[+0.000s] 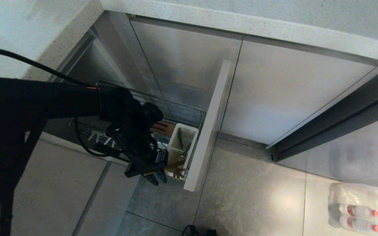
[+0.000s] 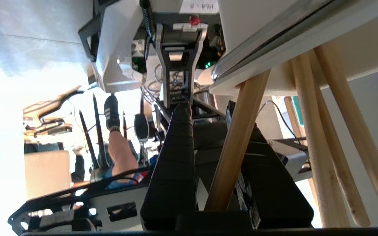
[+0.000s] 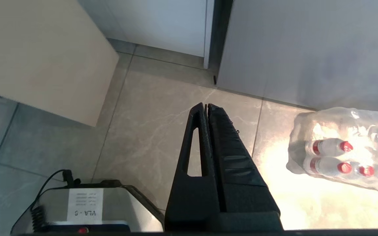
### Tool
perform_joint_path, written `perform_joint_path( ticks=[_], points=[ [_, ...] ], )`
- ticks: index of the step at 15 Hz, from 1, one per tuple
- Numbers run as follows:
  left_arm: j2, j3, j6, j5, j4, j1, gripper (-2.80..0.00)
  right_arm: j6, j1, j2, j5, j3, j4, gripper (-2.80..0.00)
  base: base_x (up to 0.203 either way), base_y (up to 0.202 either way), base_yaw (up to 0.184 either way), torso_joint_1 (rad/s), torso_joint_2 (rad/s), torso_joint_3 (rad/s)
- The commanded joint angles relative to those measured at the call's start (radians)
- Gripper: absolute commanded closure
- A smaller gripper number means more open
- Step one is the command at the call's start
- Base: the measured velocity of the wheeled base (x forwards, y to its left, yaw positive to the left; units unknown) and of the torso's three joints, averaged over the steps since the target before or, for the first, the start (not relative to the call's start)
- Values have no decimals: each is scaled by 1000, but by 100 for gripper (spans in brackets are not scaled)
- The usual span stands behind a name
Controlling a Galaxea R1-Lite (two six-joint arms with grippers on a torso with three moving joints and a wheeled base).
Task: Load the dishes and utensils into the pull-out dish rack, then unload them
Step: Take the chopsticks out of the cupboard
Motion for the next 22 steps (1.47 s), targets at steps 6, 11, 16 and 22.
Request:
perform_joint_path(
  ticks=[6,11,16,22],
  points=[
    [-85,1,-33,-5,22,-21,0,0,0,2,0,0,0,0,0,0,0,0,0,0],
    [-151,1,-34,-7,45,-31,0,0,0,2,0,0,0,0,0,0,0,0,0,0],
    [-220,1,-53,-8,45,-37,0,0,0,2,0,0,0,0,0,0,0,0,0,0],
    [-279,1,-55,-5,45,-39,0,0,0,2,0,0,0,0,0,0,0,0,0,0]
  ],
)
